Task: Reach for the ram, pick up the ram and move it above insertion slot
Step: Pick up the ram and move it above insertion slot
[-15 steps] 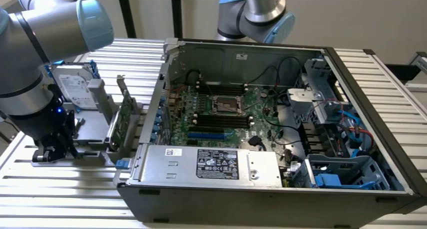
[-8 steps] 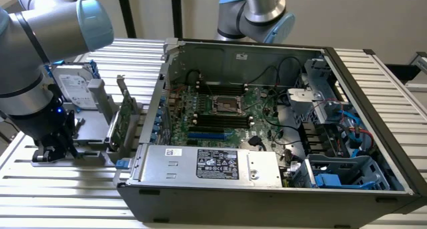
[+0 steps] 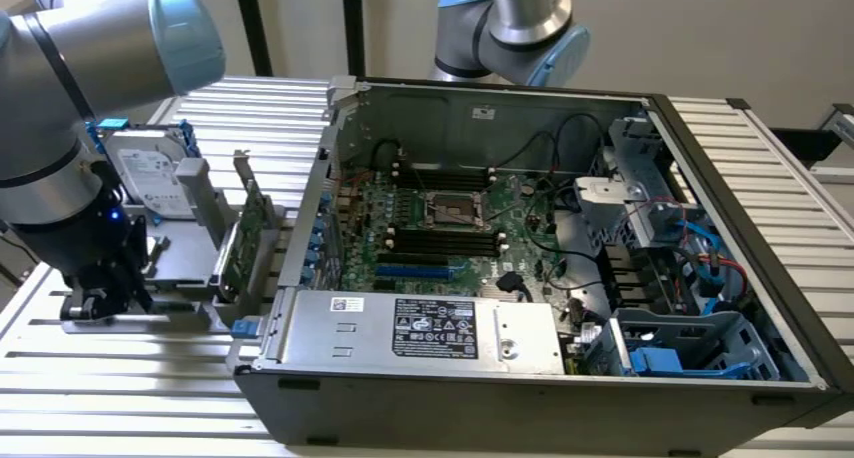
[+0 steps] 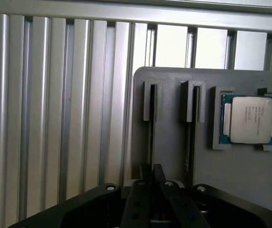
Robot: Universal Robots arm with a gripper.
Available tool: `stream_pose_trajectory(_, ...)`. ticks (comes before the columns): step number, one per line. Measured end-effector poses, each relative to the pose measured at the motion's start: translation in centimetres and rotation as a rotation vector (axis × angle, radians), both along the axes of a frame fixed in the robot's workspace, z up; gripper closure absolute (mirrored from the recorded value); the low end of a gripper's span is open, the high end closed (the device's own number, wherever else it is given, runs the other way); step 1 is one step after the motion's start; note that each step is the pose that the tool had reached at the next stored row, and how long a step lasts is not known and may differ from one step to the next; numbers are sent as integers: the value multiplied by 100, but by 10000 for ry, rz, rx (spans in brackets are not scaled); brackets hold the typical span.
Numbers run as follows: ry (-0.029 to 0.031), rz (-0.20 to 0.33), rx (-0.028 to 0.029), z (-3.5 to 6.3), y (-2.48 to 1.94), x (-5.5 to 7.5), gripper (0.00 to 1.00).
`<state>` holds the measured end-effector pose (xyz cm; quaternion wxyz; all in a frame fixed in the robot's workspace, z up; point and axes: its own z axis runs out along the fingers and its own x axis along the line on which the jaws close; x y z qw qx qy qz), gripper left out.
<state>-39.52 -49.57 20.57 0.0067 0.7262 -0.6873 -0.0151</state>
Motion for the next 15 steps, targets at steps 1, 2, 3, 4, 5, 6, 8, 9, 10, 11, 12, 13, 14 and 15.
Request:
stream_pose_trajectory(1, 0, 0, 0, 23, 0, 0, 86)
stream_pose_trajectory(2, -1, 0, 1, 48, 0, 0, 86)
stream_pose_trajectory(3, -2, -1, 1, 75, 0, 0, 86)
stream_pose_trajectory(4, -1, 0, 1, 106, 0, 0, 86)
stream_pose_trajectory(5, -1, -1, 1, 144, 0, 0, 86)
stream_pose_trajectory(6, 1, -1, 0, 189, 0, 0, 86)
stream_pose_trajectory(8, 0, 0, 0, 279, 0, 0, 86)
stream_pose_trajectory(9, 0, 0, 0, 323, 0, 1, 86)
stream_pose_trajectory(10, -1, 0, 1, 368, 0, 2, 86)
stream_pose_trajectory(11, 0, 1, 0, 415, 0, 5, 86)
stream_pose_trajectory(12, 0, 1, 0, 460, -1, 10, 86)
stream_pose_trajectory(13, -1, 1, 2, 505, -1, 18, 86)
stream_pose_trajectory(14, -1, 0, 2, 550, 0, 29, 86)
stream_pose_trajectory(15, 0, 0, 1, 595, -1, 43, 86)
